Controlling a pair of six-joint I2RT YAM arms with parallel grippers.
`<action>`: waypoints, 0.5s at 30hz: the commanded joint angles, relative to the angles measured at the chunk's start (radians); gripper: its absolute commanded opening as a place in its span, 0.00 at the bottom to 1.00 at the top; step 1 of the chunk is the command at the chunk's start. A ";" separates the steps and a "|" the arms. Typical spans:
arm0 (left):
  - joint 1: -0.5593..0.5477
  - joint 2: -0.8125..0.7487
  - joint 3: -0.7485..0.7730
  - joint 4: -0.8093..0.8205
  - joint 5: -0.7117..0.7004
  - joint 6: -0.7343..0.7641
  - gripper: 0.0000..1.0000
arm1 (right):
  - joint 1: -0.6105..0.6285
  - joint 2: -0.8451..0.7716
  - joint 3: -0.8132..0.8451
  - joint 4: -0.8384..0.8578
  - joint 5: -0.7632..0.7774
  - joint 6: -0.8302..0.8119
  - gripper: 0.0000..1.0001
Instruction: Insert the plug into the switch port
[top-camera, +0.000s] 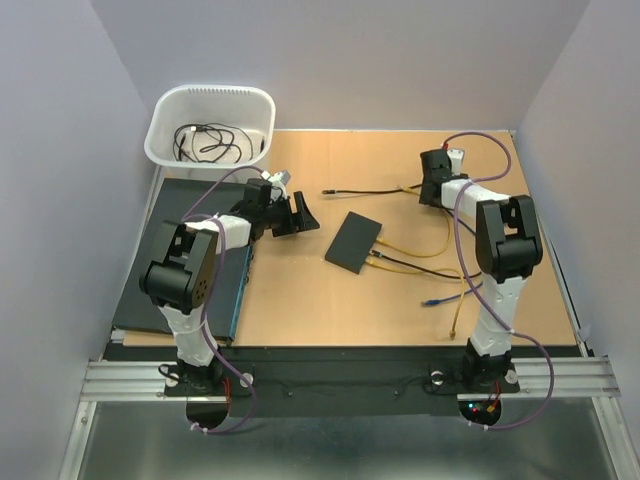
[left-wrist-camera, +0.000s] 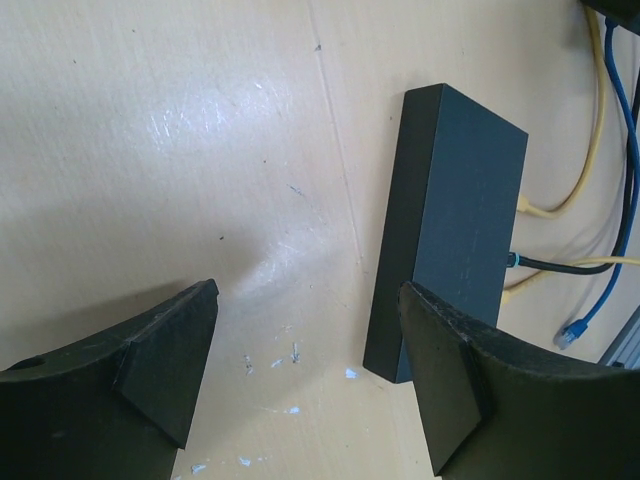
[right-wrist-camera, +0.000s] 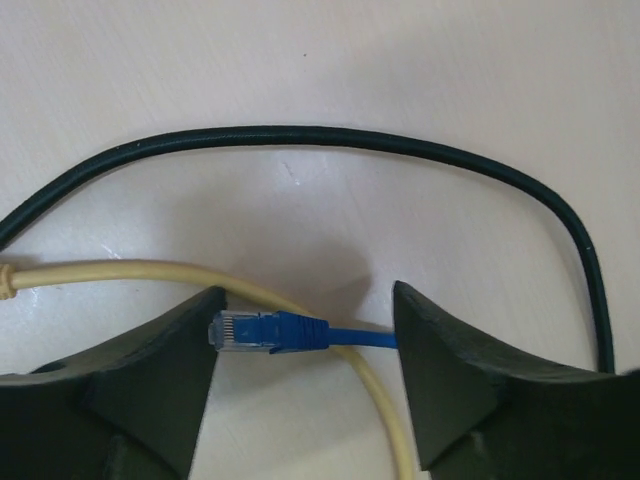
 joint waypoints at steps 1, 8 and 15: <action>-0.003 0.002 0.034 0.022 0.006 0.021 0.83 | 0.002 0.018 0.006 0.053 -0.006 -0.004 0.68; -0.003 0.007 0.039 0.022 0.011 0.021 0.83 | 0.001 0.013 -0.002 0.064 -0.020 0.003 0.35; -0.003 -0.002 0.036 0.022 0.008 0.020 0.83 | 0.001 -0.047 -0.016 0.068 -0.025 -0.025 0.06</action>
